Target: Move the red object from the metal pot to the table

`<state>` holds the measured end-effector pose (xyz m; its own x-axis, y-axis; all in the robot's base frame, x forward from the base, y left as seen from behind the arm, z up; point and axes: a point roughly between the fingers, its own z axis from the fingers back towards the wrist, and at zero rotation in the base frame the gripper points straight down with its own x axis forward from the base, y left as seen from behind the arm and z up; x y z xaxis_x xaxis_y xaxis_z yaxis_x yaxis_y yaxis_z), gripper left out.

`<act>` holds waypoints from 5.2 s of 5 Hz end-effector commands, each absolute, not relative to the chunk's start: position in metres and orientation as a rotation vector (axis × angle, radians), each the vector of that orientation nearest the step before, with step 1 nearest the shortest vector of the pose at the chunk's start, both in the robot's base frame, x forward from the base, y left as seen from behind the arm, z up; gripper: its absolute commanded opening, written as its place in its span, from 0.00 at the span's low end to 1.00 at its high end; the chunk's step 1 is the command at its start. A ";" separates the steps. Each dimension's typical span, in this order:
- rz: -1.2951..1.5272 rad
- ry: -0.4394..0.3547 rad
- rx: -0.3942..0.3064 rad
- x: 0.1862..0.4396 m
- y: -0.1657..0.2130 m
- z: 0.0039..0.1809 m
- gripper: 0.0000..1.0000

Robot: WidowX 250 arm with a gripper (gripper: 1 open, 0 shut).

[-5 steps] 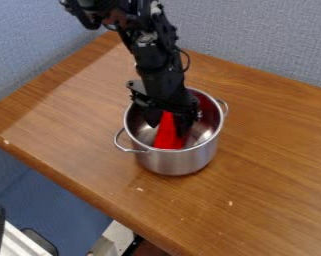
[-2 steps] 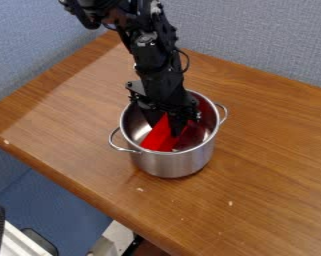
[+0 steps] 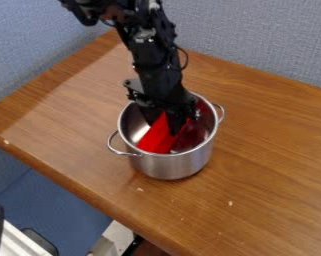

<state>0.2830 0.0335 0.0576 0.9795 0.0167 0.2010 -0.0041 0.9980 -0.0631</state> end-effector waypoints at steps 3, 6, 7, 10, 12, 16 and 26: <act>0.037 -0.357 -0.047 0.284 0.039 0.116 0.00; -0.018 -0.432 -0.140 0.272 0.007 0.149 0.00; -0.117 -0.376 -0.182 0.264 -0.025 0.137 0.00; -0.285 -0.301 -0.186 0.244 -0.087 0.078 0.00; -0.303 -0.265 -0.166 0.246 -0.091 0.052 0.00; -0.290 -0.196 -0.068 0.252 -0.082 0.031 0.00; -0.262 -0.130 -0.029 0.250 -0.070 0.034 0.00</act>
<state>0.2427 -0.0721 0.0218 0.9591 -0.2702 0.0843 0.2722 0.9621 -0.0133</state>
